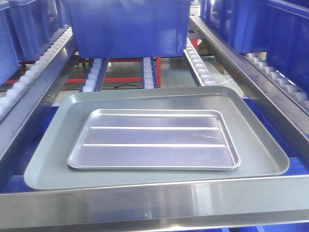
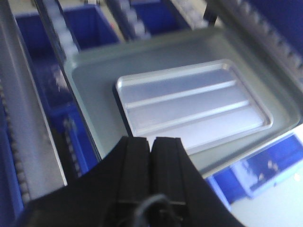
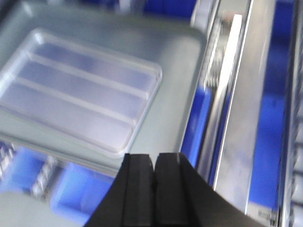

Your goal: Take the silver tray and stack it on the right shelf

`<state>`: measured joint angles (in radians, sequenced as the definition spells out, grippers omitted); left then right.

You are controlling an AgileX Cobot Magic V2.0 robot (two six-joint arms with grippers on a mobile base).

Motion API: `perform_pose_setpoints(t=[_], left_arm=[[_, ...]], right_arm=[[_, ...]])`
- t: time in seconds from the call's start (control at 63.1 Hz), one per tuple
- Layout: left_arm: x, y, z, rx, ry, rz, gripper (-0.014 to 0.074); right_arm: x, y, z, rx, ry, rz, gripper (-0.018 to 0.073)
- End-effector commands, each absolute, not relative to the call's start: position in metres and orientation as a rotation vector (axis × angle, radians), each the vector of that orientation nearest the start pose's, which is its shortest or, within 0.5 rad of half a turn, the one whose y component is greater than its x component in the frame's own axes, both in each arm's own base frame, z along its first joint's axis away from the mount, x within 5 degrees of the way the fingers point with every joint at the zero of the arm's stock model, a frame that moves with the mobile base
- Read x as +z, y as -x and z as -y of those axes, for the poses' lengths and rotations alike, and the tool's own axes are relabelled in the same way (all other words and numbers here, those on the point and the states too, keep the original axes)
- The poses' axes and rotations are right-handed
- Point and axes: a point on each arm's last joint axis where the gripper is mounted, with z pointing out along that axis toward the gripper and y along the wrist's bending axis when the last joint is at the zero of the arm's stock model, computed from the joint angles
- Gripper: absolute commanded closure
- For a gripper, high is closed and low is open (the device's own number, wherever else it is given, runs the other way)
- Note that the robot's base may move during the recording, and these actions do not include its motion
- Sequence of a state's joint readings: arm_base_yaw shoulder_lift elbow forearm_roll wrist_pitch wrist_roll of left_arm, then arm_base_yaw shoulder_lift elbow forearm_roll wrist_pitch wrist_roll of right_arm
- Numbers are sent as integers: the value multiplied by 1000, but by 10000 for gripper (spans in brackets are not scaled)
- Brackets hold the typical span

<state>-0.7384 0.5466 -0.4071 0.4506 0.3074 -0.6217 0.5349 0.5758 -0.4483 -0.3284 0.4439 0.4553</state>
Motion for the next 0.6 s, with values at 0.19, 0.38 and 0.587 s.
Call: perform_pose_setpoints(t=[0.19, 0.38, 0.587], left_arm=[[306, -55, 29, -541, -353, -1695, 688], [308, -45, 20, -567, -322, -1659, 688], [308, -45, 20, -576, -318, -1662, 688]], right_arm=[[319, -65, -24, 376, 258, -1675, 503], [320, -59, -20, 380, 247, -1653, 503], [320, -59, -20, 380, 247, -1653, 503]])
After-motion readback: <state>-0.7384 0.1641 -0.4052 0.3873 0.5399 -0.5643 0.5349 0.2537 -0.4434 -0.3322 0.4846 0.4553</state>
